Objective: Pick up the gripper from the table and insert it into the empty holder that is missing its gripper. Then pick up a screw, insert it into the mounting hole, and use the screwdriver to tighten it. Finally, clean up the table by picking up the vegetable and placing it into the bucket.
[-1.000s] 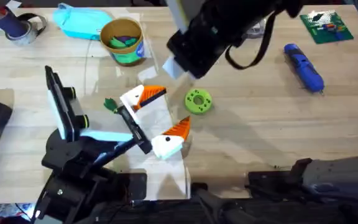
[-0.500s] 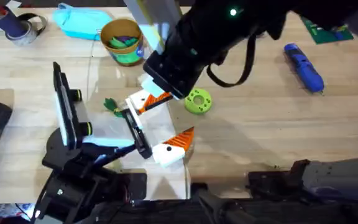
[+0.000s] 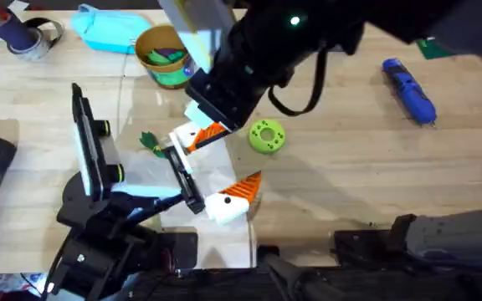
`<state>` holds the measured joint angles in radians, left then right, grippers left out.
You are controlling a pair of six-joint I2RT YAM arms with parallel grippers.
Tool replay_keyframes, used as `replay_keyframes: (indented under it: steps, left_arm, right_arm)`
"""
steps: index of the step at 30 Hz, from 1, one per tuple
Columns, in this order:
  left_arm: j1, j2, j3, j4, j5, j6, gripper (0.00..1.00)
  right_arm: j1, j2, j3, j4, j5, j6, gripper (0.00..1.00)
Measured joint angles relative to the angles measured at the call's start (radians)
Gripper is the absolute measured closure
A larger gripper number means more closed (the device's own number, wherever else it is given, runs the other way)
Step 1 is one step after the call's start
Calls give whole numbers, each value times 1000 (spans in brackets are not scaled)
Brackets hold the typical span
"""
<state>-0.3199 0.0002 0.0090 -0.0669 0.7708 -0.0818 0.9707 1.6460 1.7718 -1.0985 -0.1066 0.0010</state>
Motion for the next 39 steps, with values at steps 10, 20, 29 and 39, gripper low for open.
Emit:
replay_keyframes:
  steps: [10,20,29,39]
  left_arm:
    - [0,0,0,0,0,0,10]
    - [0,0,0,0,0,0,10]
    - [0,0,0,0,0,0,10]
    - [0,0,0,0,0,0,10]
  right_arm:
    - [11,55,0,0,0,3,994]
    - [28,55,0,-1,-34,-23,995]
    - [28,55,0,-1,-38,-32,995]
    - [28,88,0,-5,-37,-32,995]
